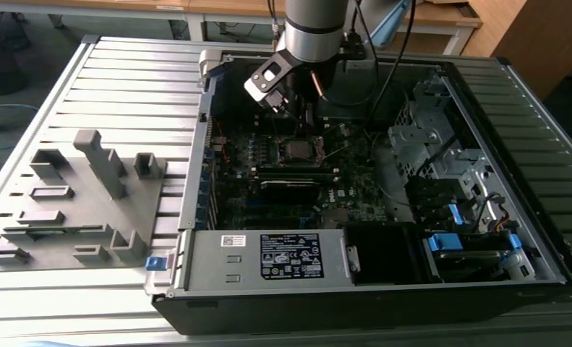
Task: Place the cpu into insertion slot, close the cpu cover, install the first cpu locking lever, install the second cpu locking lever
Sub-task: 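Place the cpu into insertion slot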
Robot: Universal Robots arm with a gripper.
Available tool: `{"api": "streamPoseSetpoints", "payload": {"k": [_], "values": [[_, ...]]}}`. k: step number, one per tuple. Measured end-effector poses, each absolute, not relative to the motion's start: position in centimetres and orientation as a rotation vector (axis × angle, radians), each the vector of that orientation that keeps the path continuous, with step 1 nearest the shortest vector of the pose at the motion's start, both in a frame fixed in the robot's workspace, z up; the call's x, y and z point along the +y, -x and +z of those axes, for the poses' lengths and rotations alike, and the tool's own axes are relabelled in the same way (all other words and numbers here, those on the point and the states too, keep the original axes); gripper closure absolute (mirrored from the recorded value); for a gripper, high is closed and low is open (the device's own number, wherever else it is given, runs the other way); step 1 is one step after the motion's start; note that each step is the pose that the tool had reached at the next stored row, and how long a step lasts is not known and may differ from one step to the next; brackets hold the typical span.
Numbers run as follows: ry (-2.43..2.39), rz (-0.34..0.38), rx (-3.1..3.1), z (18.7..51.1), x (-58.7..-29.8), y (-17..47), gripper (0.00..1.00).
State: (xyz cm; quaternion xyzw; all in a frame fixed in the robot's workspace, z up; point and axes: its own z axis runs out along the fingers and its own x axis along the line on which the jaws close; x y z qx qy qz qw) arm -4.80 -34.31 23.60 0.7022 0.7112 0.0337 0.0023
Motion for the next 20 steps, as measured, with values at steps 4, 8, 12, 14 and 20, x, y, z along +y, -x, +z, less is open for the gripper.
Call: {"api": "streamPoseSetpoints", "payload": {"k": [4, 8, 12, 14, 20], "values": [[-2.203, 0.106, 2.231, 24.0, -34.3, 4.8, 0.89], [-2.203, 0.105, 2.232, 24.7, -34.3, 4.8, 0.89], [-2.203, 0.106, 2.232, 24.9, -34.3, 4.8, 0.89], [-2.203, 0.106, 2.232, 24.9, -34.3, 4.8, 0.89], [-2.203, 0.105, 2.231, 24.9, -34.3, 4.7, 0.89]]}}
